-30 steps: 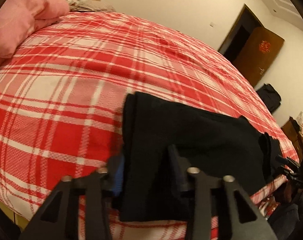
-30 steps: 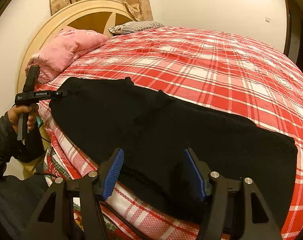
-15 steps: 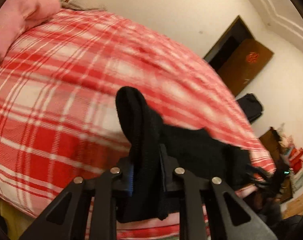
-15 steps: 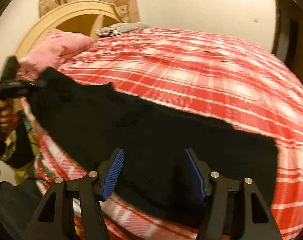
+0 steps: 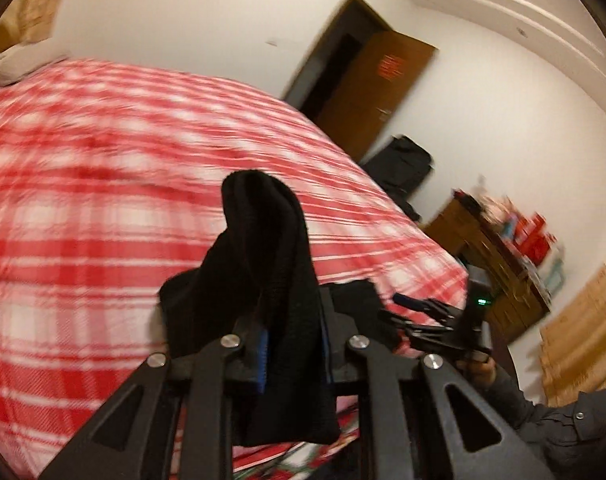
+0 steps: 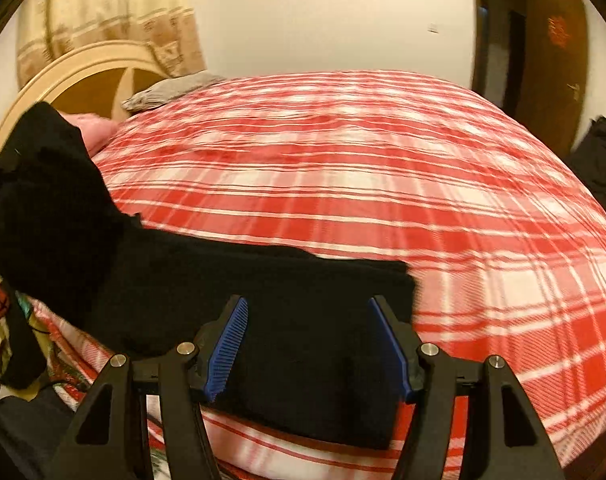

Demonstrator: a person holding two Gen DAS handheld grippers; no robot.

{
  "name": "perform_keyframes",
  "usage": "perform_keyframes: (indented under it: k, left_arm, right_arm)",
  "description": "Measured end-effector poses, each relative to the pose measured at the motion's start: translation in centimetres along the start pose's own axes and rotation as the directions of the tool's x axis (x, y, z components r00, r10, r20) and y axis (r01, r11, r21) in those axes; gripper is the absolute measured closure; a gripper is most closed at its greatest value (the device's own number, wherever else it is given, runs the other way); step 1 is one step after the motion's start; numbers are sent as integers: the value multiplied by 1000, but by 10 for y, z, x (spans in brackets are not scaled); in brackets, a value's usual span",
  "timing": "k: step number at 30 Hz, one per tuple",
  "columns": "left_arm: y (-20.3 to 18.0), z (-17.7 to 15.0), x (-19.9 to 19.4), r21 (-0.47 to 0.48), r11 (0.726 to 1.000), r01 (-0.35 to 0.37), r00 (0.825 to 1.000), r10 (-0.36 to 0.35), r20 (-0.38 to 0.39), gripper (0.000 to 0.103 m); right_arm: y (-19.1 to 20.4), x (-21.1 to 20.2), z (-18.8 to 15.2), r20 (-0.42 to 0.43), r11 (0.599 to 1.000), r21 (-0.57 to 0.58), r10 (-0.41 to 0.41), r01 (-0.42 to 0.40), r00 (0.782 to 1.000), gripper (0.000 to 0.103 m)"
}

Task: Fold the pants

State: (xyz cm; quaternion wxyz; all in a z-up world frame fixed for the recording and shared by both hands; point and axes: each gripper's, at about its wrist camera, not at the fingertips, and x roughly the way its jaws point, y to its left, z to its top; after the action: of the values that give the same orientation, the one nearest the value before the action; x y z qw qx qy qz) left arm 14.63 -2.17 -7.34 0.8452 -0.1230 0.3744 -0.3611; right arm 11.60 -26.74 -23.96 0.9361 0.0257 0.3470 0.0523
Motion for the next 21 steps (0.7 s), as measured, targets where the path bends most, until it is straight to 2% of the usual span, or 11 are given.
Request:
perform_keyframes:
  k: [6,10,15,21]
  left_arm:
    - [-45,17,63,94,994,57,992,-46,-114,83]
    - [-70,14,111,134,987,87,976,-58,-210,83]
    - [-89,-3,166,157,985,72,949,-19,-316,83]
    - [-97,-20,206,187,982,30,929,41,-367,83]
  right_arm:
    - [-47,-1,-9,-8,991,100,-86,87,996,39]
    - [-80,1,-11,-14,971,202,-127,127,992,39]
    - [-100,2,-14,-19,956,258,-137,137,990,39]
    - [-103,7,-15,-25,954,270,-129,131,991,39]
